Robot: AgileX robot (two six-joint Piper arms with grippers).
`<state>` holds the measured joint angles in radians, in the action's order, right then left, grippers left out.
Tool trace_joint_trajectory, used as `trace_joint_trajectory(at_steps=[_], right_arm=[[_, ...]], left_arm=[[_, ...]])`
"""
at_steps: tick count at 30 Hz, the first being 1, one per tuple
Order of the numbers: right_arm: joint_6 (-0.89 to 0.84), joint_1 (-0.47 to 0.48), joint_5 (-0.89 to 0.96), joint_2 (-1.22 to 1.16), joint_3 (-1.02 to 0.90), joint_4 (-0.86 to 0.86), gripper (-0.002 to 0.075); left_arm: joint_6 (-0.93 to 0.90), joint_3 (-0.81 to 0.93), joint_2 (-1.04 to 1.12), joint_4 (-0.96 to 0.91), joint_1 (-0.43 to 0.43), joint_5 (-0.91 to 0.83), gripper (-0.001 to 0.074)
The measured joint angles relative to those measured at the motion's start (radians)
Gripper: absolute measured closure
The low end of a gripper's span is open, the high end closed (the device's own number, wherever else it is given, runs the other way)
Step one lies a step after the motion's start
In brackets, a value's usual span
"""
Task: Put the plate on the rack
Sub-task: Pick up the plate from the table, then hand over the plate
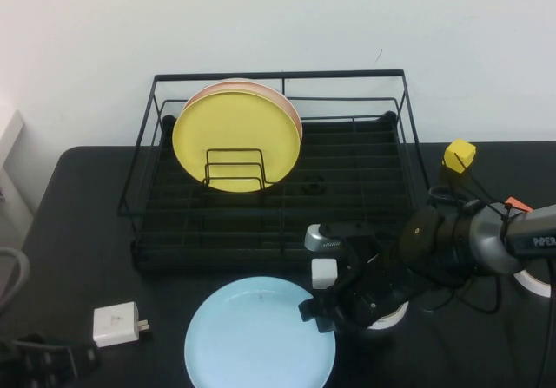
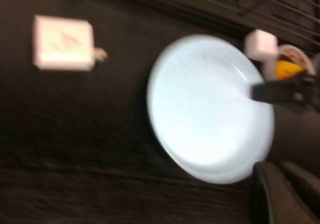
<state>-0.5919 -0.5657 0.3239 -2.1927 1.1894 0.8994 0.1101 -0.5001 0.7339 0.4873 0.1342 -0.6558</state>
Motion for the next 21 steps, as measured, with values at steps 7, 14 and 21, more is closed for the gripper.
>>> trace_joint_trajectory(at_steps=[7,14,21], right_arm=[[-0.082,-0.004,0.031,0.062,0.0,-0.003,0.0715],[-0.171,-0.013,0.078,0.27,-0.002,-0.015,0.0716],[-0.209,-0.013,0.08,0.523,-0.007,-0.072,0.0716]], left_arm=[[-0.066,0.0,0.0,0.249,0.0,-0.041,0.0738],[-0.209,0.0,0.0,0.611,0.0,-0.054,0.0738],[-0.52,0.0,0.0,1.111,0.0,-0.131,0.072]])
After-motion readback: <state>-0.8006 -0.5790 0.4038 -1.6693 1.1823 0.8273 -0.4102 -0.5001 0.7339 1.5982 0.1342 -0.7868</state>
